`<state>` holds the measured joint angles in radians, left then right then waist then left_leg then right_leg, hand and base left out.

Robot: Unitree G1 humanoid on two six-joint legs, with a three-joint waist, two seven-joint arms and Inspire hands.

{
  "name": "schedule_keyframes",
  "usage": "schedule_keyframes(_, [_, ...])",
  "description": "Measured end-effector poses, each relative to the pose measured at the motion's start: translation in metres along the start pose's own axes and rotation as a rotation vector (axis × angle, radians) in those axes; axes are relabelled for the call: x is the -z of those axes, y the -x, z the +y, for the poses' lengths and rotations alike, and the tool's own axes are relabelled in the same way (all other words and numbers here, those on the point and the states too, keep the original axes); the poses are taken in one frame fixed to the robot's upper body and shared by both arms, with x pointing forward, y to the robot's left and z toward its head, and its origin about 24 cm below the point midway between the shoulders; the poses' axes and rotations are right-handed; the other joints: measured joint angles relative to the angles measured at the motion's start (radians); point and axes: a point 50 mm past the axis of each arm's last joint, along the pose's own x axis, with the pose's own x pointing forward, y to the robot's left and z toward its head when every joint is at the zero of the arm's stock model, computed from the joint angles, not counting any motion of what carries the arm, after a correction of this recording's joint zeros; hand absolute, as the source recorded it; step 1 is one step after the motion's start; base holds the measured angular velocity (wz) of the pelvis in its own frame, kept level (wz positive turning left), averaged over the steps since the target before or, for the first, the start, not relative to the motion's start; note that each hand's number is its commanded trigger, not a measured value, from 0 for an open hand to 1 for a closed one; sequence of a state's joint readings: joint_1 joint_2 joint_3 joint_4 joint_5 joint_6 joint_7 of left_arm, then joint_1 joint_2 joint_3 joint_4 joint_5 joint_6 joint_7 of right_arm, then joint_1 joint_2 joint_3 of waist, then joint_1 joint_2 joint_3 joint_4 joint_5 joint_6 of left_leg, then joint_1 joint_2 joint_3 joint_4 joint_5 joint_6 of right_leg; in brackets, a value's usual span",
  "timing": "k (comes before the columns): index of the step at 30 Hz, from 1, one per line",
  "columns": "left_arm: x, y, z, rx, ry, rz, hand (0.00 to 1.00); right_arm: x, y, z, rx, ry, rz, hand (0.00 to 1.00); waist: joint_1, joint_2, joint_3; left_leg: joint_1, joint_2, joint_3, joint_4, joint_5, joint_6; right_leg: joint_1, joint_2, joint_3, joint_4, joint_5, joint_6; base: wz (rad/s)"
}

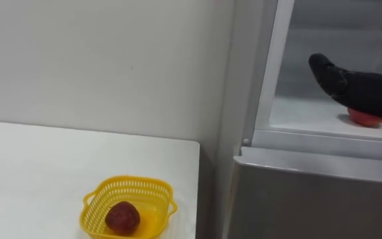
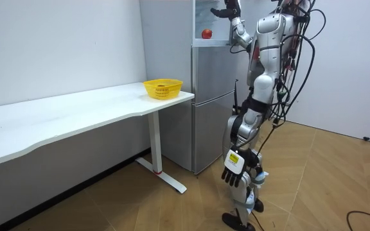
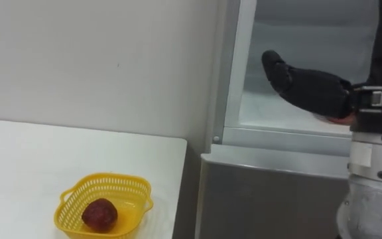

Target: Retrieve from the upper fridge

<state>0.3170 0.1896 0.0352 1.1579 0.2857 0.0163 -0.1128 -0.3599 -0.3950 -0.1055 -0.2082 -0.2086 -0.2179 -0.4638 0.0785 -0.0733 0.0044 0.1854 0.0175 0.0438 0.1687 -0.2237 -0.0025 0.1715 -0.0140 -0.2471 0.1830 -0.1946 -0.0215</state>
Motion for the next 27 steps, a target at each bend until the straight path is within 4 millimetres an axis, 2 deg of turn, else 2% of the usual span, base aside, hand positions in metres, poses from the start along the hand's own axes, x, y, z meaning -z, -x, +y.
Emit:
schedule_keyframes(5, [0.002, 0.001, 0.001, 0.002, 0.003, 0.001, 0.00, 0.026, 0.003, -0.007, 0.019, -0.014, 0.149, 0.00, 0.006, -0.010, -0.0075, -0.016, 0.000, -0.005, 0.002, 0.001, 0.000, -0.013, 0.000, -0.004, 0.002, 0.000, 0.000, 0.02])
schedule_keyframes(8, [0.000, 0.001, 0.003, -0.005, 0.009, -0.007, 0.00, 0.035, 0.004, -0.010, 0.031, -0.005, 0.204, 0.00, 0.007, -0.013, -0.0068, -0.013, 0.000, -0.005, 0.002, 0.001, 0.000, -0.015, 0.000, -0.006, 0.002, 0.000, 0.000, 0.00])
schedule_keyframes(12, [-0.003, 0.001, 0.005, -0.009, 0.016, -0.022, 0.00, 0.038, 0.002, -0.013, 0.032, 0.002, 0.217, 0.00, 0.008, -0.026, -0.0019, -0.017, 0.001, -0.018, 0.002, 0.001, 0.000, -0.015, 0.001, -0.007, 0.001, 0.000, 0.000, 0.02])
schedule_keyframes(16, [-0.005, 0.001, 0.005, -0.009, 0.016, -0.022, 0.00, 0.044, -0.001, -0.020, 0.040, 0.028, 0.240, 0.00, 0.008, -0.040, -0.0053, -0.021, -0.002, -0.020, 0.002, 0.001, 0.000, -0.015, -0.001, -0.007, 0.001, -0.001, 0.001, 0.01])
schedule_keyframes(21, [-0.004, 0.001, 0.005, -0.006, 0.017, -0.015, 0.00, 0.044, -0.004, -0.024, 0.079, 0.042, 0.238, 0.00, 0.006, -0.043, -0.0059, -0.026, -0.007, -0.023, 0.015, 0.000, 0.001, -0.015, -0.005, -0.006, 0.000, -0.004, 0.004, 0.03])
schedule_keyframes(27, [-0.005, 0.002, 0.006, -0.001, 0.017, -0.025, 0.00, 0.057, -0.006, -0.034, 0.106, 0.108, 0.269, 0.00, 0.005, -0.043, -0.0060, -0.024, -0.007, -0.023, 0.017, 0.000, 0.001, -0.014, -0.004, -0.005, 0.001, -0.004, 0.004, 0.02])
